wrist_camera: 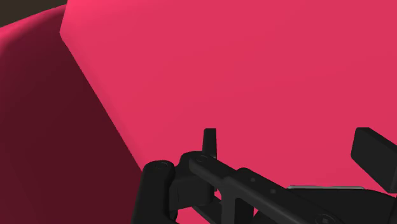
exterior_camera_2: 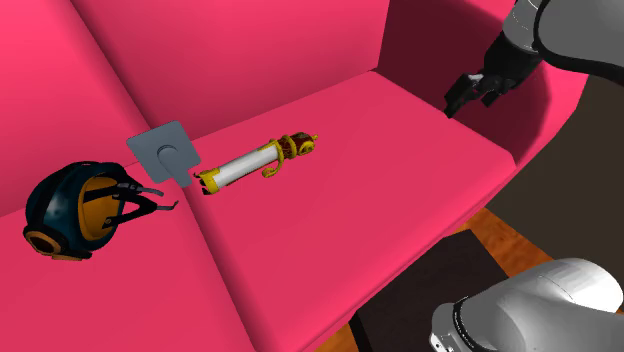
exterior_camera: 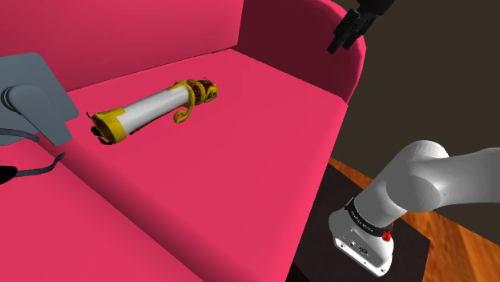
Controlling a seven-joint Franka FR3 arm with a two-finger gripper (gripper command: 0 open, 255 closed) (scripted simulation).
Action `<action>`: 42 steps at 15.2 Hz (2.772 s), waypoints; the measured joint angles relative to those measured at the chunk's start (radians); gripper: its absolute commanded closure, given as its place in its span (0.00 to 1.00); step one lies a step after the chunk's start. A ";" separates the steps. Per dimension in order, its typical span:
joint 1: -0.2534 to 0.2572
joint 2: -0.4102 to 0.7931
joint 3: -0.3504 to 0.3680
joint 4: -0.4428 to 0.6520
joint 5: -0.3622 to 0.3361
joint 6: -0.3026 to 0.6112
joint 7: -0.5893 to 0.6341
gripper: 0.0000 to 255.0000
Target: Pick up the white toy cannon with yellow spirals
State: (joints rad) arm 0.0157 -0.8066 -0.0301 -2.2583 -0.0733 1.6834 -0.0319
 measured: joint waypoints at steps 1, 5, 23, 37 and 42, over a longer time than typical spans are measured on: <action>0.000 0.000 0.000 0.000 0.000 0.000 0.000 0.00; -0.018 -0.063 0.094 -0.059 0.044 -0.001 0.163 0.00; -0.233 0.054 0.731 0.050 0.302 0.064 1.158 0.00; -1.070 0.343 1.641 0.617 0.254 0.018 1.899 0.00; -1.346 0.225 1.821 0.795 0.362 -0.039 1.969 0.00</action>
State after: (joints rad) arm -1.3300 -0.5812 1.7913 -1.4635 0.2888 1.6443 1.9368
